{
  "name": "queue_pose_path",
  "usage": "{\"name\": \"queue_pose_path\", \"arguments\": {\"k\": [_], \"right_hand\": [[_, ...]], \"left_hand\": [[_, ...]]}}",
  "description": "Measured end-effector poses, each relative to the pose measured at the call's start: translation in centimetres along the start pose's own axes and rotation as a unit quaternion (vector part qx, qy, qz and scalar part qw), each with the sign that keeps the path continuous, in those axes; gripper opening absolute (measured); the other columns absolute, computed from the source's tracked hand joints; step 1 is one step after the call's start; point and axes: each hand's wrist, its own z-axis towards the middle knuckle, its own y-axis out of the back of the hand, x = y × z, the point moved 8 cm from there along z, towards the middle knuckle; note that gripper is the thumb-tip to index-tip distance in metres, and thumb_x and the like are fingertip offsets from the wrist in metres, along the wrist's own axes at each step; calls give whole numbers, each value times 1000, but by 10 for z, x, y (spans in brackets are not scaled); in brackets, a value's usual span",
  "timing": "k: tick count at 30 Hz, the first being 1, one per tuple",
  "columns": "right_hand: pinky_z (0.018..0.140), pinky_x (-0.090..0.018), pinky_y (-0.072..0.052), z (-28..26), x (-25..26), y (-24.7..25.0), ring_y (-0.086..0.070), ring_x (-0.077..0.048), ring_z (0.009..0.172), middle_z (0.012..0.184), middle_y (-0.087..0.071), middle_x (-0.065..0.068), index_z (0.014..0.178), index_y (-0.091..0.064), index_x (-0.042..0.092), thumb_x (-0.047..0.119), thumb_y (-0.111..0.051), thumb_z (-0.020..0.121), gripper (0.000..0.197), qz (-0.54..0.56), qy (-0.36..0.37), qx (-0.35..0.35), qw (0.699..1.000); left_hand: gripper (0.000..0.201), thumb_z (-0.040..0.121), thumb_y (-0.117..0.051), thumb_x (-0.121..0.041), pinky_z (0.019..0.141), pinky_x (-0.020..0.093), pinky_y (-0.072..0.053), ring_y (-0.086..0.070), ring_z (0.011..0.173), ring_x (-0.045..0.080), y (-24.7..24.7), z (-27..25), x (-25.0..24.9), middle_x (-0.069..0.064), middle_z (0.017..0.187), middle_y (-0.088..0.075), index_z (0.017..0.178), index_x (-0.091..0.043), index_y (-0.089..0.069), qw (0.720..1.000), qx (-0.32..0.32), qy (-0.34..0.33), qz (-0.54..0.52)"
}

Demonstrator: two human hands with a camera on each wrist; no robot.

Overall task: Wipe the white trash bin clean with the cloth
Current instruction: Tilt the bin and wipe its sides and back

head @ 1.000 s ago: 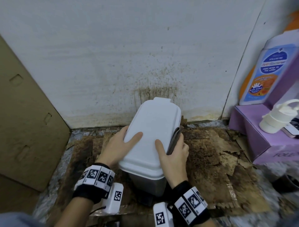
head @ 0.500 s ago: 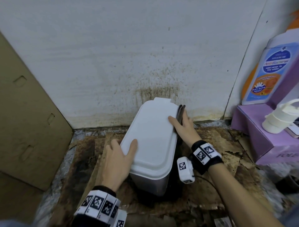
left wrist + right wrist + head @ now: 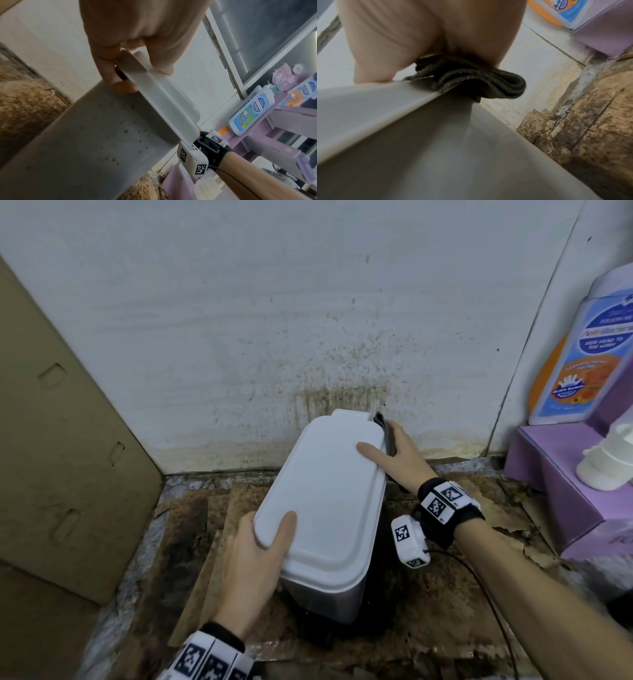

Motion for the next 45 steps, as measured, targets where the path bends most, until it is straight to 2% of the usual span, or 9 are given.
{"name": "queue_pose_path", "arguments": {"k": [6, 12, 16, 22, 27, 32, 38, 41, 45], "right_hand": [[113, -56, -39, -10, -2, 3, -38, -22, 143, 155, -38, 4, 153, -28, 35, 88, -68, 60, 114, 18, 2, -35, 999], [118, -55, -31, -53, -3, 6, -23, -21, 148, 157, -31, 7, 154, -29, 34, 67, -73, 72, 98, 75, -16, -154, 985], [118, -52, -26, -88, -8, 2, -12, -16, 149, 159, -25, 4, 156, -23, 31, 51, -77, 82, 94, 78, -57, -236, 967], [116, -47, -26, -117, -11, -8, -14, -12, 143, 156, -26, 3, 156, -22, 27, 53, -77, 79, 97, 79, -60, -311, 945], [118, -47, -24, -114, -11, -9, -16, -15, 143, 155, -27, 0, 156, -22, 25, 54, -77, 80, 99, 76, -54, -314, 945], [120, -50, -21, -102, -10, -11, -10, -17, 147, 159, -21, -2, 158, -20, 24, 51, -64, 92, 84, 96, -53, -281, 953], [118, -45, -18, -79, -10, -4, -9, -19, 149, 161, -21, -5, 158, -22, 22, 45, -37, 107, 59, 119, -49, -251, 959], [120, -50, -24, -67, -21, 5, -24, -28, 148, 157, -32, -5, 155, -31, 27, 41, -32, 109, 49, 151, -54, -258, 953], [115, -48, -37, -56, -29, 15, -43, -24, 139, 151, -46, -2, 152, -38, 25, 33, -32, 109, 44, 192, -49, -263, 944]], "left_hand": [[37, 89, -67, -53, 60, 8, -46, -62, 81, -15, 3, 1, -2, -10, 99, -70, 113, -25, -62, 999, 0, -21, -28], [61, 76, -61, -81, 89, 43, -58, -67, 103, 0, 23, 27, 1, -24, 111, -71, 120, -39, -64, 998, 27, -50, -32], [66, 76, -58, -84, 95, 48, -56, -64, 116, 7, 31, 44, 1, -21, 125, -66, 130, -45, -60, 997, 52, -54, -35], [65, 82, -55, -83, 100, 49, -54, -60, 124, 14, 32, 65, 14, -8, 135, -60, 135, -46, -56, 996, 50, -70, -23], [72, 80, -54, -86, 102, 49, -52, -58, 119, 16, 25, 69, 26, -3, 140, -51, 138, -45, -50, 999, 47, -21, -15], [81, 90, -58, -66, 108, 44, -39, -36, 122, 17, 19, 47, 23, -1, 146, -27, 156, -32, -26, 999, -3, 40, -16], [77, 86, -62, -69, 94, 39, -37, -32, 106, 13, 13, 28, 20, 5, 144, -36, 147, -37, -30, 1000, -20, 17, -15], [76, 78, -63, -78, 101, 46, -42, -38, 115, 17, 14, 32, 23, 3, 142, -40, 140, -42, -35, 999, -19, 17, -32], [71, 67, -61, -86, 105, 56, -46, -43, 130, 25, 14, 38, 30, 0, 136, -46, 125, -51, -40, 999, -9, 17, -42]]}}
